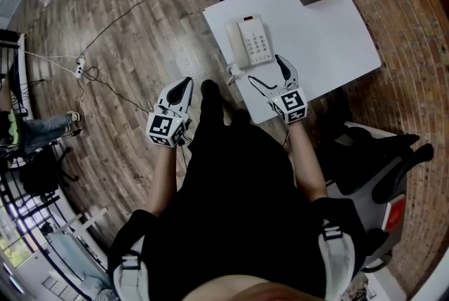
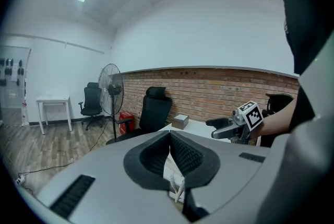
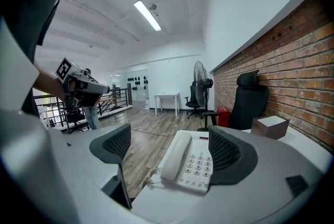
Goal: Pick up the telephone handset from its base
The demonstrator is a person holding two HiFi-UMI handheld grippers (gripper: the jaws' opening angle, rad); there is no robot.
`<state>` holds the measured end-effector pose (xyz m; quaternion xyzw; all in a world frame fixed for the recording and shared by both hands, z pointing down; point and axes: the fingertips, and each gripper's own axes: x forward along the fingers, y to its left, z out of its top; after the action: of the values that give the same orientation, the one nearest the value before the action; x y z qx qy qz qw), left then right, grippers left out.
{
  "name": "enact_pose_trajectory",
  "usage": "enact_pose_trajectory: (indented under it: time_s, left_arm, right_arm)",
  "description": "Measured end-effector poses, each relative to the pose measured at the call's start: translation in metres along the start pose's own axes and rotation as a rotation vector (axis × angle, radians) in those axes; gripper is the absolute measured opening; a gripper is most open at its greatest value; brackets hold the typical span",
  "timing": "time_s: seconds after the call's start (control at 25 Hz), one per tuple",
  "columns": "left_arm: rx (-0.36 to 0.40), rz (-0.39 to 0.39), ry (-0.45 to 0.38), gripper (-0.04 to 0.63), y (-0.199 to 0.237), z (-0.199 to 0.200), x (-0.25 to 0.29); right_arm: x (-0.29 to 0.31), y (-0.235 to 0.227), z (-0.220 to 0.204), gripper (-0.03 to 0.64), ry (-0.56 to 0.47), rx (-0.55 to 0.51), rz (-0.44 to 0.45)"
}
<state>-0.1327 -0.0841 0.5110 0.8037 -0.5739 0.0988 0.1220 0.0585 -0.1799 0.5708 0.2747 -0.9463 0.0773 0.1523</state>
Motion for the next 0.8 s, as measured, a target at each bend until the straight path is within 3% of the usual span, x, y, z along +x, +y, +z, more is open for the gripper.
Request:
enact_pose_trajectory:
  time_s: [0.8]
  left_arm:
    - [0.032, -0.093, 0.036, 0.020, 0.079, 0.015, 0.057]
  right_arm:
    - [0.077, -0.022, -0.017, 0.454, 0.087, 0.035, -0.074]
